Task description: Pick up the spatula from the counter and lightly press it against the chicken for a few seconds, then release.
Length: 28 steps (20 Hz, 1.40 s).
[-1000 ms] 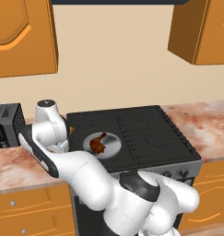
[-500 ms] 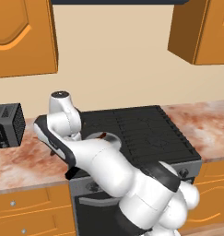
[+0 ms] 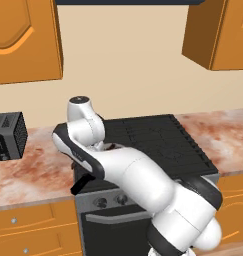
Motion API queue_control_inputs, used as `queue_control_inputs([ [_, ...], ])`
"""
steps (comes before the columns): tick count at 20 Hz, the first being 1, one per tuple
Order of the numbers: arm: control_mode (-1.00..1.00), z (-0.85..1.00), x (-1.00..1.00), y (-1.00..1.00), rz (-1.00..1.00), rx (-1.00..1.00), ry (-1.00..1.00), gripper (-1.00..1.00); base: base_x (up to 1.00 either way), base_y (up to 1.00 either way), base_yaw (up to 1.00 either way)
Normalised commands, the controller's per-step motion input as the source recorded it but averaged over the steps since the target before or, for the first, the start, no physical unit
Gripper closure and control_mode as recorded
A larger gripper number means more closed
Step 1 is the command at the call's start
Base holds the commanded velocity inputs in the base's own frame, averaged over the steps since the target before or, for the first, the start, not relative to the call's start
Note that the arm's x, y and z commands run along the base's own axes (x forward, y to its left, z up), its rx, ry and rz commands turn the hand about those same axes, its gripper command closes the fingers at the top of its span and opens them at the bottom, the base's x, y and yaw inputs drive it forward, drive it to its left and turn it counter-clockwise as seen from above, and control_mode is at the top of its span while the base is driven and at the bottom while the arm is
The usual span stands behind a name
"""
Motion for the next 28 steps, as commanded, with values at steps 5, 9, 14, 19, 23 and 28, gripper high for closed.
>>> queue_control_inputs([
  [5, -1.0, 0.14, -0.26, -0.62, 0.17, 0.0, -0.05, 1.0, 0.0, 0.0, 0.0],
  [9, -1.0, 0.2, -0.13, -0.63, 0.18, 0.0, -0.01, 1.0, 0.0, 0.0, 0.0],
  [14, -1.0, 0.11, -0.04, -0.59, 0.21, 0.0, 0.0, 1.0, 0.0, 0.0, 0.0],
  [19, -1.0, 0.03, 0.0, -0.54, 0.21, 0.0, 0.0, 1.0, 0.0, 0.0, 0.0],
  [23, -1.0, 0.0, 0.0, -0.38, 0.18, 0.0, 0.0, 1.0, 0.0, 0.0, 0.0],
  [28, -1.0, 0.0, 0.0, -0.15, 0.12, -0.01, 0.0, 1.0, 0.0, 0.0, 0.0],
])
